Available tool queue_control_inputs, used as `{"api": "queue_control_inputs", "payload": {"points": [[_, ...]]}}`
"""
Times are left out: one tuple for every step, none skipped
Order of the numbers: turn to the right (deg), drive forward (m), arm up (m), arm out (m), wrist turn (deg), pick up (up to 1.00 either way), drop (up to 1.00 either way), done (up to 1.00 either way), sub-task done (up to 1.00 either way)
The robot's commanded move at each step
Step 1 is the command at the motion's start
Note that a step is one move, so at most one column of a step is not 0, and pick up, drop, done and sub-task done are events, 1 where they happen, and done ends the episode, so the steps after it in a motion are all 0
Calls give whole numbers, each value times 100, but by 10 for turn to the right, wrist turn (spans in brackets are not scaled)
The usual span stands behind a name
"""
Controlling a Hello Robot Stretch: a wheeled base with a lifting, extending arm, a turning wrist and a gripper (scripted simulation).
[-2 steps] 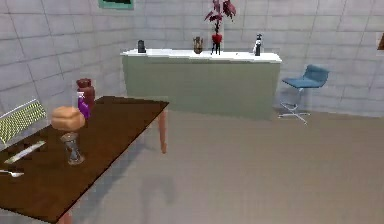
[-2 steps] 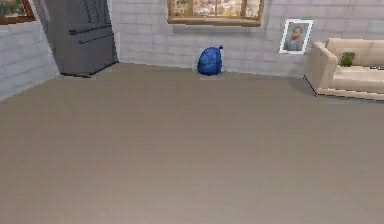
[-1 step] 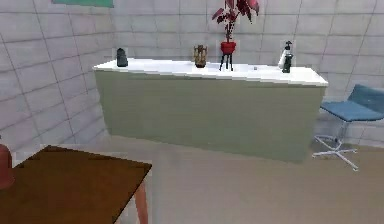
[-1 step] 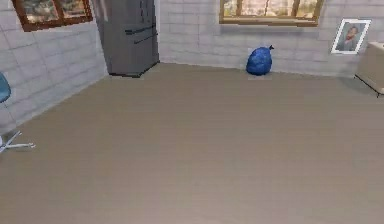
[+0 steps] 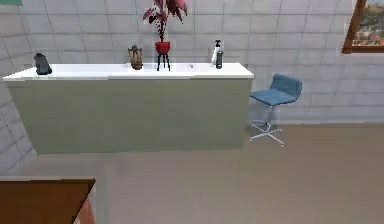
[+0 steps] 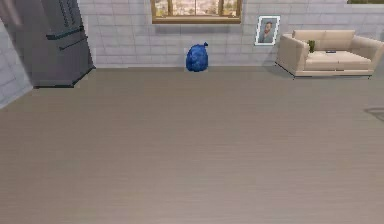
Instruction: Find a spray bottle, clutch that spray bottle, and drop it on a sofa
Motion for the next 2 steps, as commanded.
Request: {"api": "queue_control_inputs", "payload": {"points": [[0,5,0,0,0,0,0,0,0],[-450,0,0,0,0,0,0,0,0]]}}
